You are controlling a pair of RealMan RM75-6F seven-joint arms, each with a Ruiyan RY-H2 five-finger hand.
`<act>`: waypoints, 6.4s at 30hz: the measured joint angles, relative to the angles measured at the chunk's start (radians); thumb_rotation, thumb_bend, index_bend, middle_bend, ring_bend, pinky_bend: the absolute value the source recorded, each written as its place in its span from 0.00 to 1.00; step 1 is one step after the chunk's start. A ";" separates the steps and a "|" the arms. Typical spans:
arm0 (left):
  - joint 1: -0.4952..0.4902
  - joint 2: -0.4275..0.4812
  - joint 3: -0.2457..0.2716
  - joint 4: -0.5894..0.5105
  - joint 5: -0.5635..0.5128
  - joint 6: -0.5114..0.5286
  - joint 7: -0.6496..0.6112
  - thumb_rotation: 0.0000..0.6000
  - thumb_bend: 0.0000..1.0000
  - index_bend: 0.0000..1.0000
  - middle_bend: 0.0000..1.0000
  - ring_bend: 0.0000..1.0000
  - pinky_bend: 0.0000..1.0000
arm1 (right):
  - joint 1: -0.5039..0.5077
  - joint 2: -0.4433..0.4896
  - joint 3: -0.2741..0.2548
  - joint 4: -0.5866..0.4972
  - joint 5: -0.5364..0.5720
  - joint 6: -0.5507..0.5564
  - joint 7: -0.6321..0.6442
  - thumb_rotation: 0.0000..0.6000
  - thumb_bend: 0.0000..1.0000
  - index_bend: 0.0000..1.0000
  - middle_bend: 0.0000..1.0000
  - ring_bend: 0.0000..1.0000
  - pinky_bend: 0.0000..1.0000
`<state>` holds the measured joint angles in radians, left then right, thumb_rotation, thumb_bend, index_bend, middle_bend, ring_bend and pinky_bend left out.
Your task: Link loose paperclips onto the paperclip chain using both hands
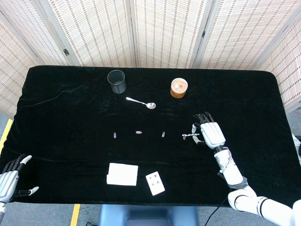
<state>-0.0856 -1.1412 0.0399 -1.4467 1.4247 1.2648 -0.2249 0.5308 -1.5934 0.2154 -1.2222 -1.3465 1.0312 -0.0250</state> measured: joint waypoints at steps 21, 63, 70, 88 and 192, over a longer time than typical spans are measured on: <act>0.001 0.000 -0.003 0.002 -0.003 -0.003 -0.004 1.00 0.09 0.00 0.01 0.01 0.00 | 0.021 -0.029 -0.027 0.073 0.041 -0.033 0.004 1.00 0.50 0.85 0.19 0.11 0.00; 0.039 0.013 -0.014 -0.018 -0.022 0.051 -0.002 1.00 0.09 0.00 0.01 0.01 0.00 | 0.115 -0.128 -0.112 -0.063 -0.129 -0.044 -0.021 1.00 0.50 0.84 0.17 0.11 0.00; 0.041 0.012 -0.014 -0.011 -0.017 0.050 -0.008 1.00 0.09 0.00 0.01 0.01 0.00 | 0.107 -0.108 -0.135 -0.074 -0.158 -0.014 -0.001 1.00 0.50 0.49 0.06 0.09 0.00; 0.043 0.009 -0.012 -0.009 -0.002 0.056 -0.007 1.00 0.09 0.00 0.01 0.01 0.00 | 0.048 0.098 -0.206 -0.262 -0.148 0.011 -0.118 1.00 0.37 0.02 0.00 0.00 0.00; -1.009 -0.836 -0.308 0.168 -0.716 -0.462 0.841 1.00 0.42 0.49 1.00 1.00 1.00 | -0.618 0.476 -0.072 0.090 -0.017 0.440 0.919 1.00 0.37 0.01 0.00 0.00 0.00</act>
<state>-1.0944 -1.9769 -0.2676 -1.2791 0.7085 0.8031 0.6158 -0.0870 -1.1175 0.1434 -1.1318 -1.3638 1.4712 0.8936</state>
